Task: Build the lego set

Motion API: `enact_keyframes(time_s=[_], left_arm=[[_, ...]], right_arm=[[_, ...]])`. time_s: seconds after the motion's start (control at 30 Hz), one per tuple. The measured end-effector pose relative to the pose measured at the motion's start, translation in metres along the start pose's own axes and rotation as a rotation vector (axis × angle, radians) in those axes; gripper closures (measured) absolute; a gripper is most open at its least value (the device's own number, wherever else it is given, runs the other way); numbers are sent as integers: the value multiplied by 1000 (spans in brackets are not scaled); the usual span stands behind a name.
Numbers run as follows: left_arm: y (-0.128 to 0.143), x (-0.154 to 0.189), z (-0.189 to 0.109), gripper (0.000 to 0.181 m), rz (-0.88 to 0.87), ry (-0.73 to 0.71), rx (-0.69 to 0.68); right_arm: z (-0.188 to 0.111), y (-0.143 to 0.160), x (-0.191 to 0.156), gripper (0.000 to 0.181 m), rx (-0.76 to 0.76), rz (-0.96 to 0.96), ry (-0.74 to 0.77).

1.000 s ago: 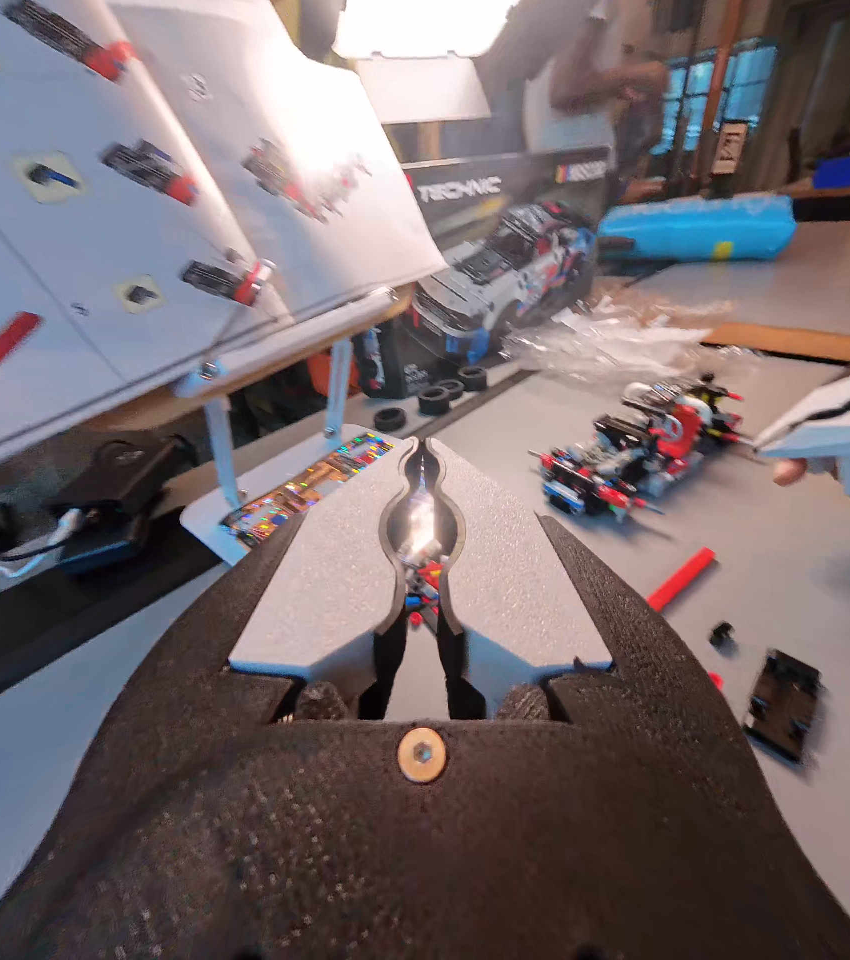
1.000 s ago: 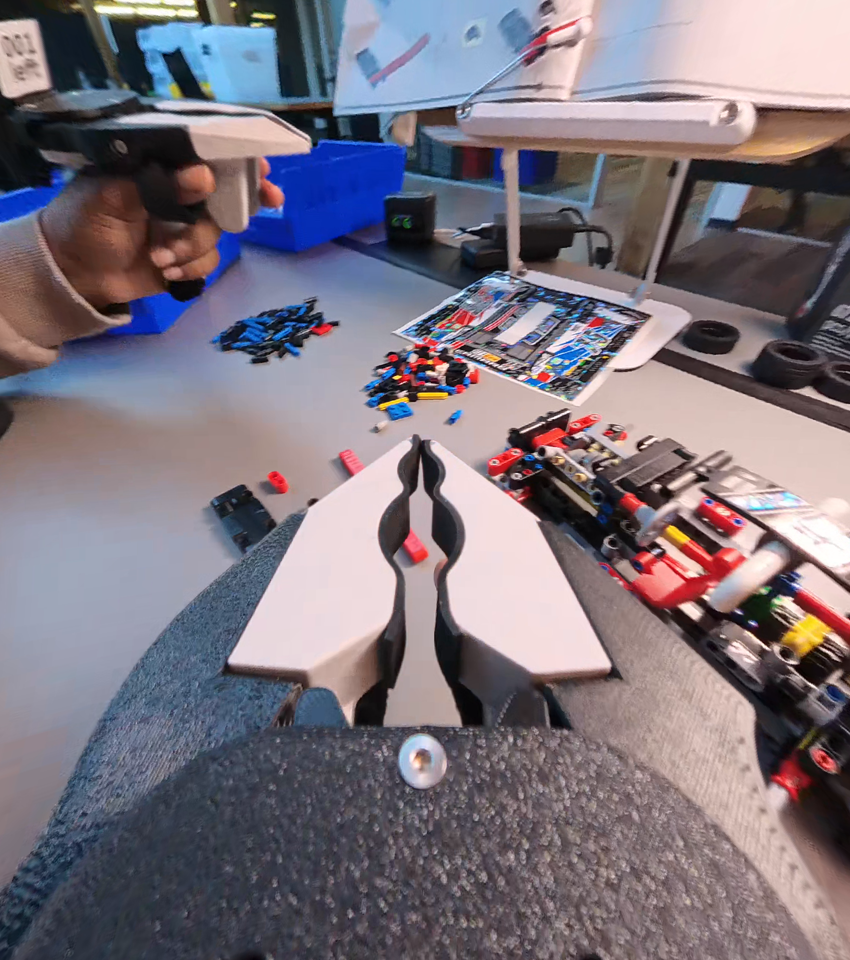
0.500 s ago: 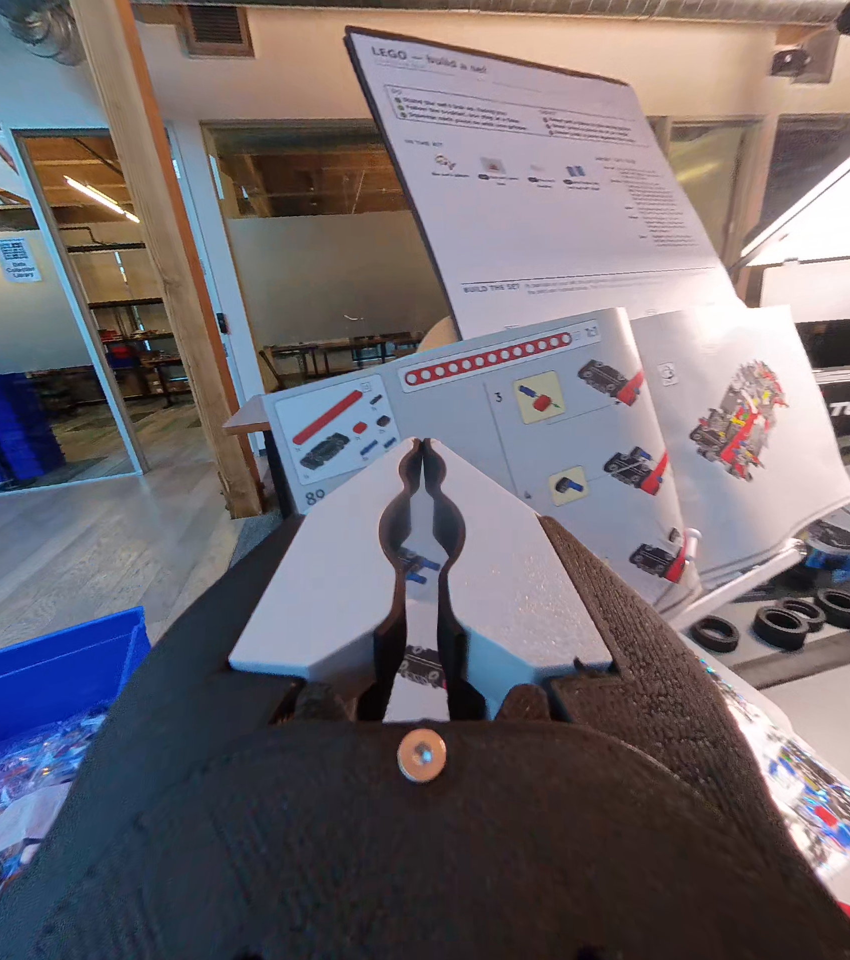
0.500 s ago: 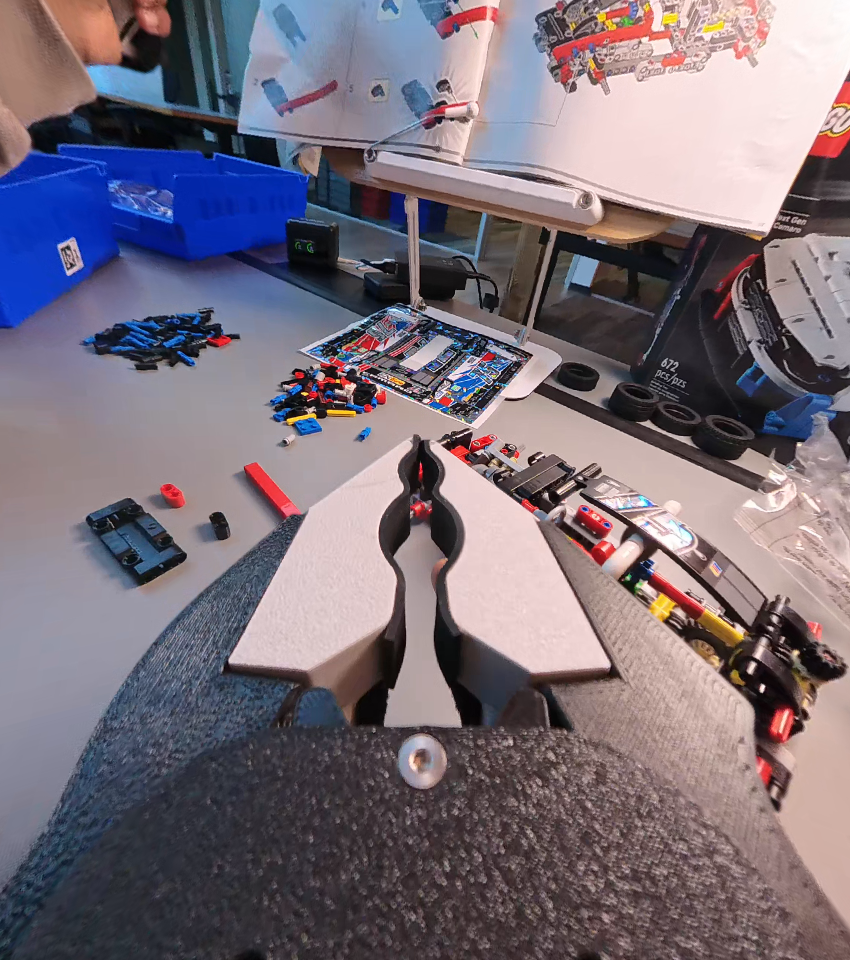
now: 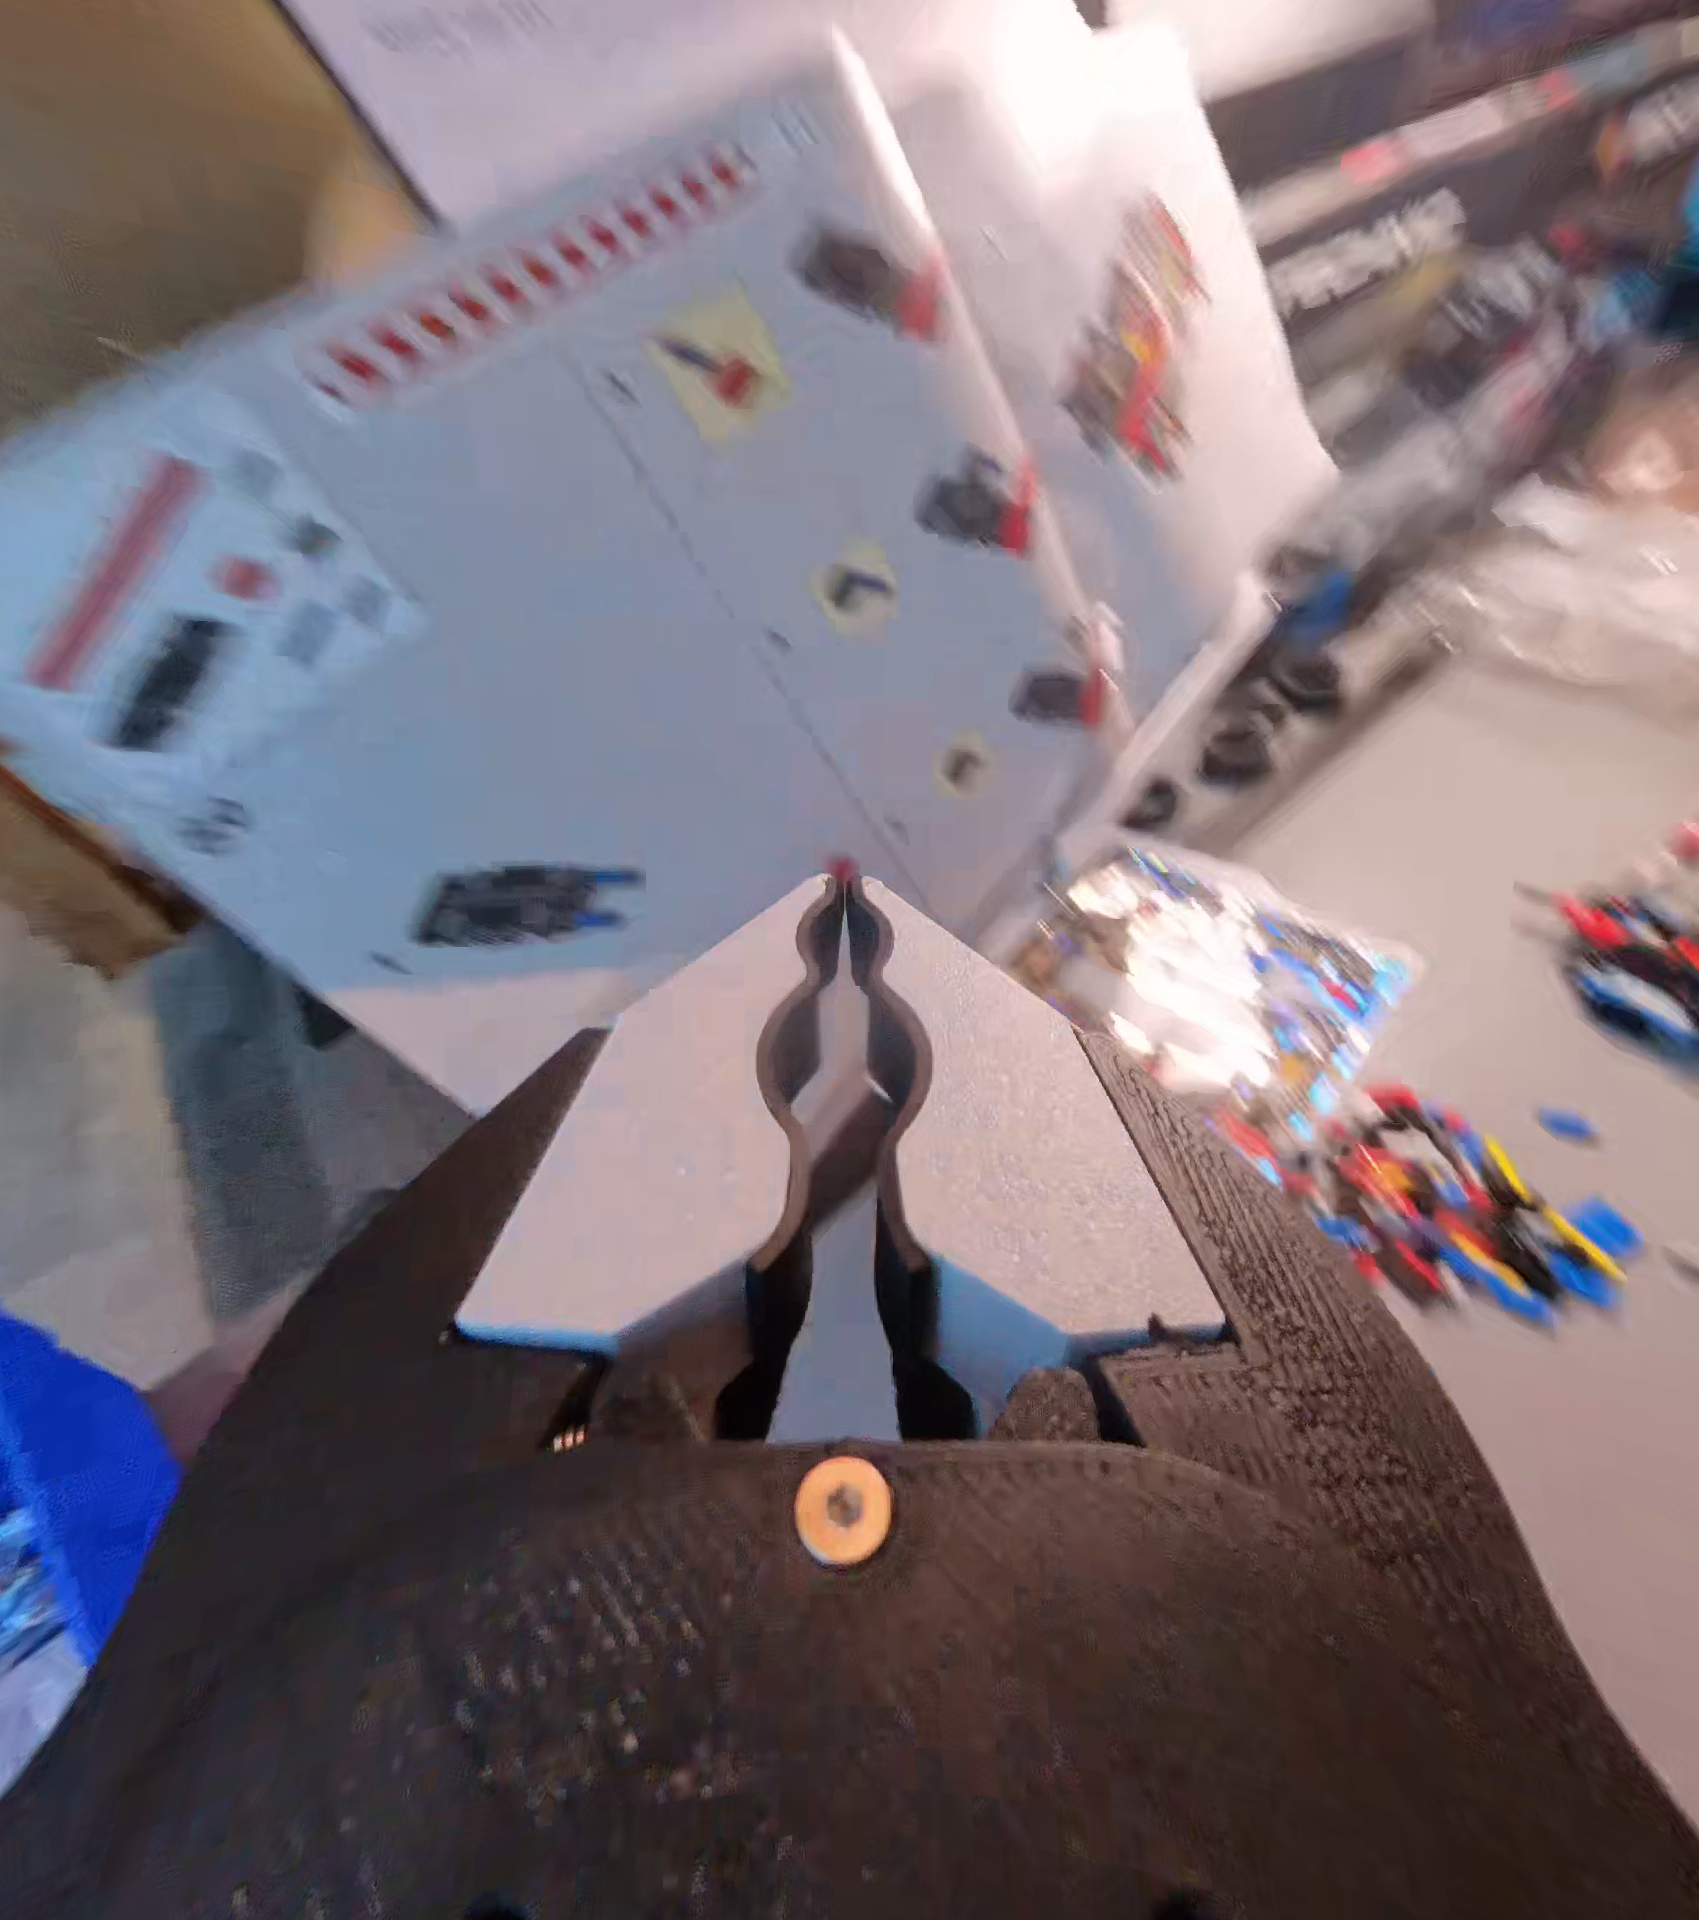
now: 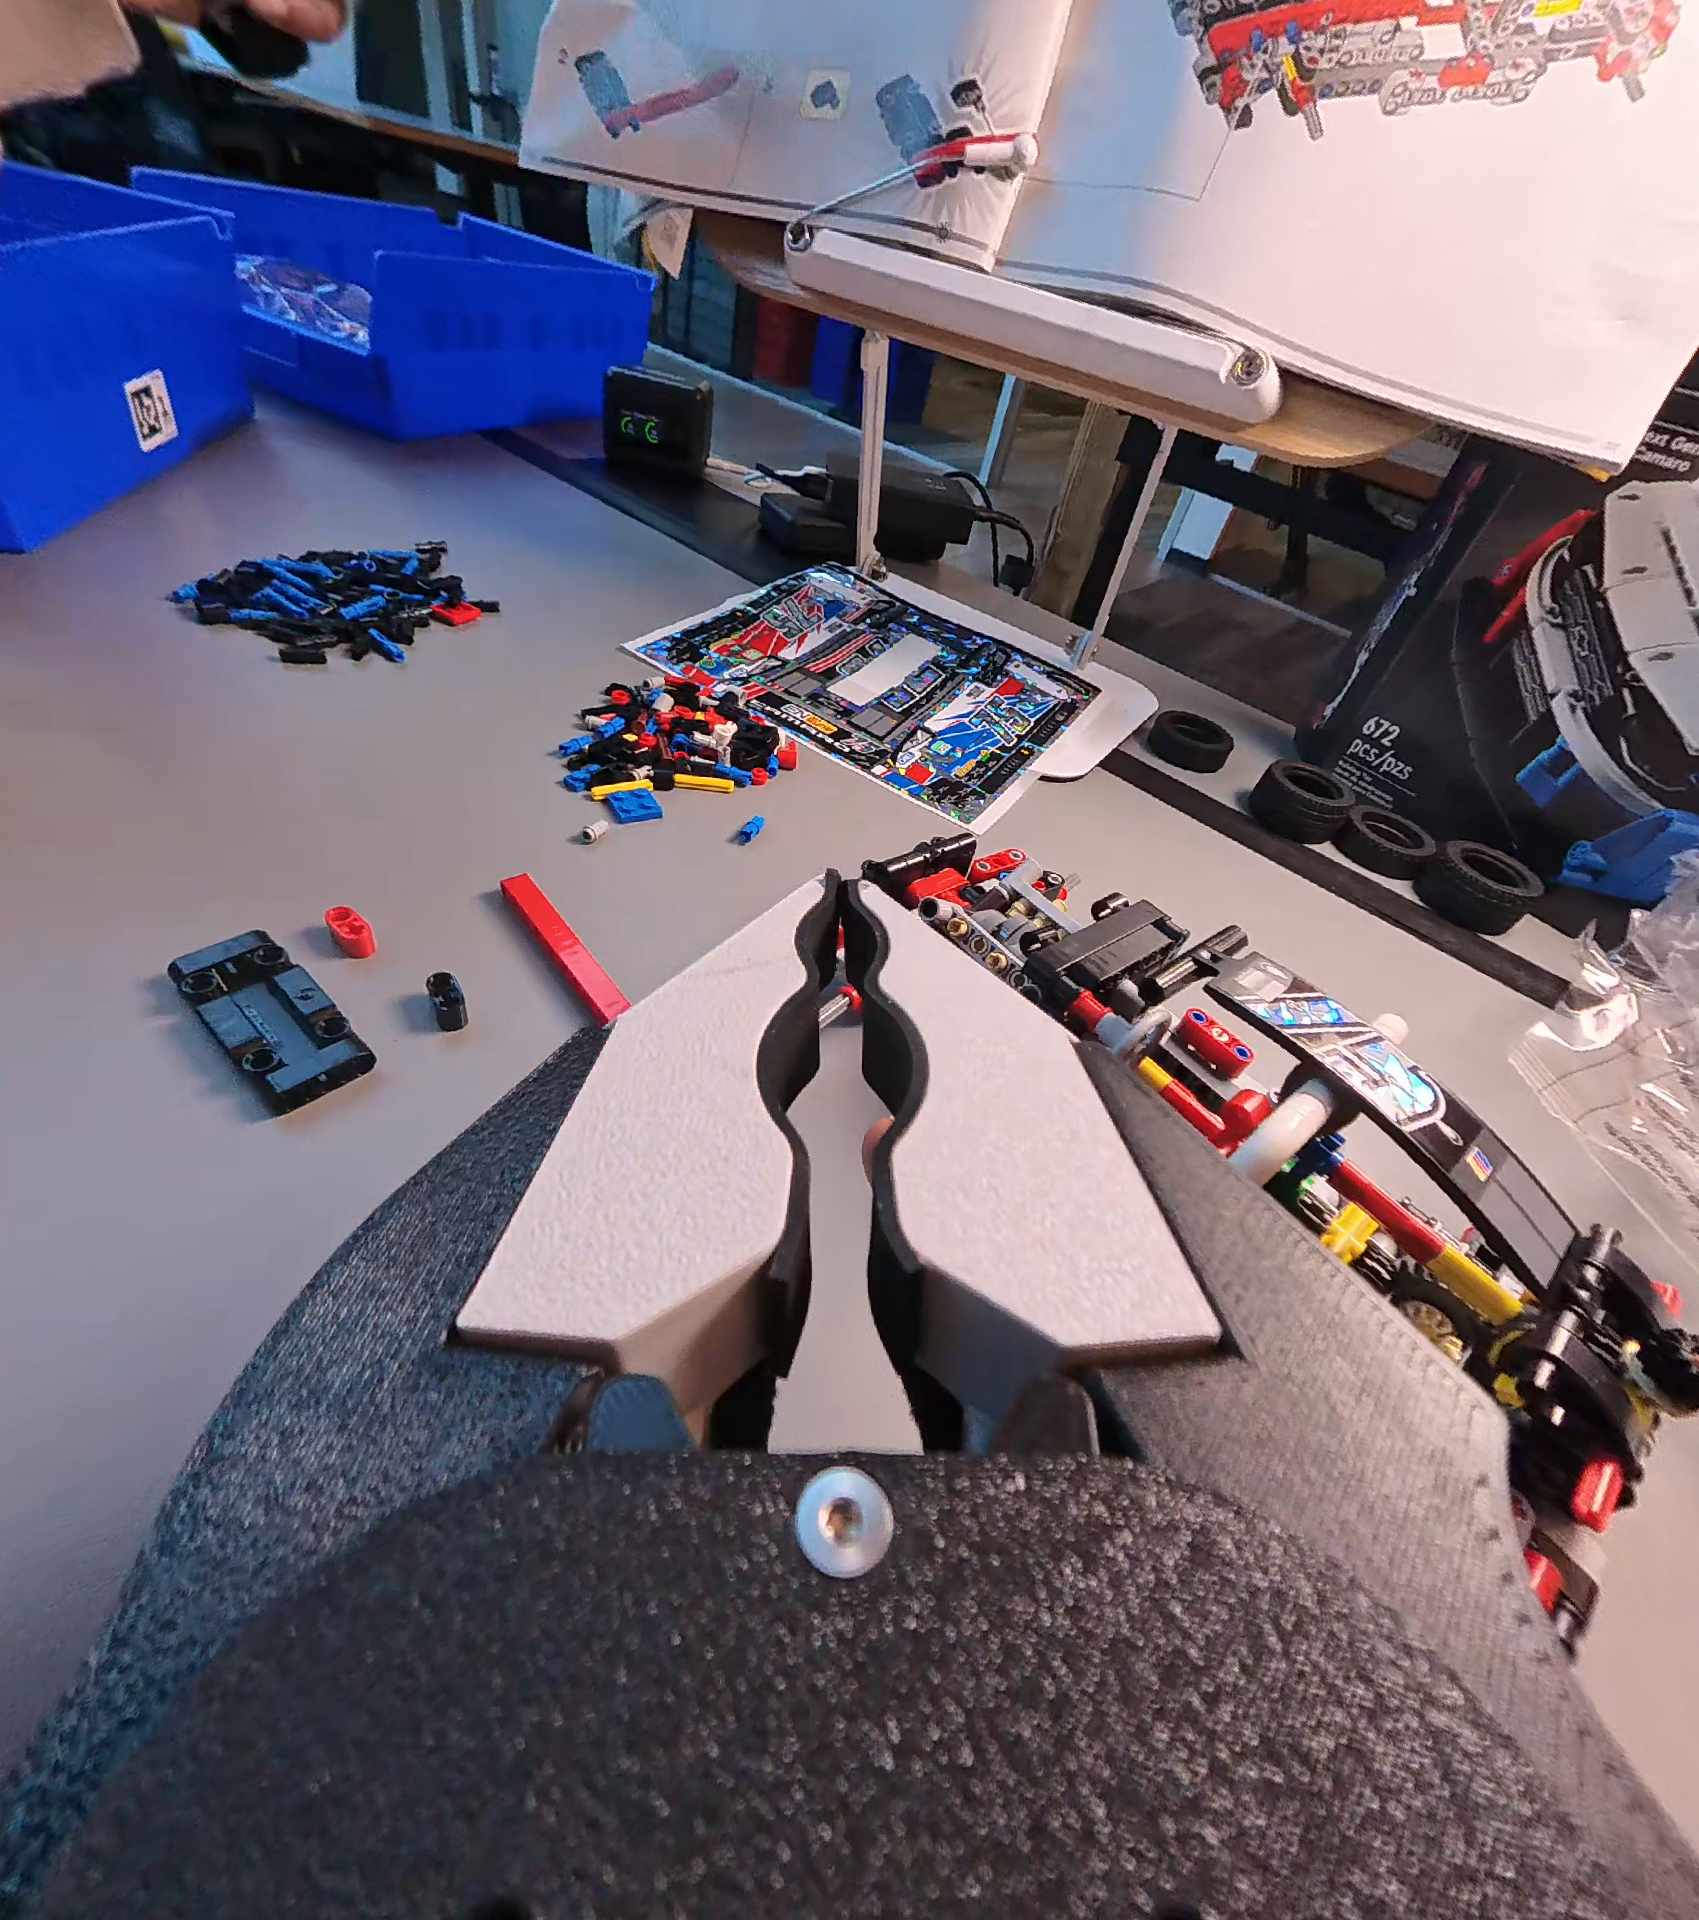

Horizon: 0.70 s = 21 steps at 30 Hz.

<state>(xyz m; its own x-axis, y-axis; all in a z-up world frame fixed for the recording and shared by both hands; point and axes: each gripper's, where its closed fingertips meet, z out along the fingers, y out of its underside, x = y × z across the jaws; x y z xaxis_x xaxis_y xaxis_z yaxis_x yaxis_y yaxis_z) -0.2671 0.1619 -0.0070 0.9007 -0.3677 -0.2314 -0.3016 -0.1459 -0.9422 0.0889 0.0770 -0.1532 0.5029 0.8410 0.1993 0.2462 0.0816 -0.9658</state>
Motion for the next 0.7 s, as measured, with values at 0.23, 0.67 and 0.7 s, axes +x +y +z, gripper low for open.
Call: enact_keyframes(time_s=[0.23, 0.67, 0.7], left_arm=[[162, 106, -40, 172, 300, 577, -683], [239, 120, -108, 169, 485, 717, -1079], [240, 119, -109, 170, 494, 717, -1084]], right_arm=[[0, 0, -2, 181, -1, -1, -13], [0, 3, -4, 181, -20, -20, -17], [0, 3, -4, 181, -21, -23, -19]])
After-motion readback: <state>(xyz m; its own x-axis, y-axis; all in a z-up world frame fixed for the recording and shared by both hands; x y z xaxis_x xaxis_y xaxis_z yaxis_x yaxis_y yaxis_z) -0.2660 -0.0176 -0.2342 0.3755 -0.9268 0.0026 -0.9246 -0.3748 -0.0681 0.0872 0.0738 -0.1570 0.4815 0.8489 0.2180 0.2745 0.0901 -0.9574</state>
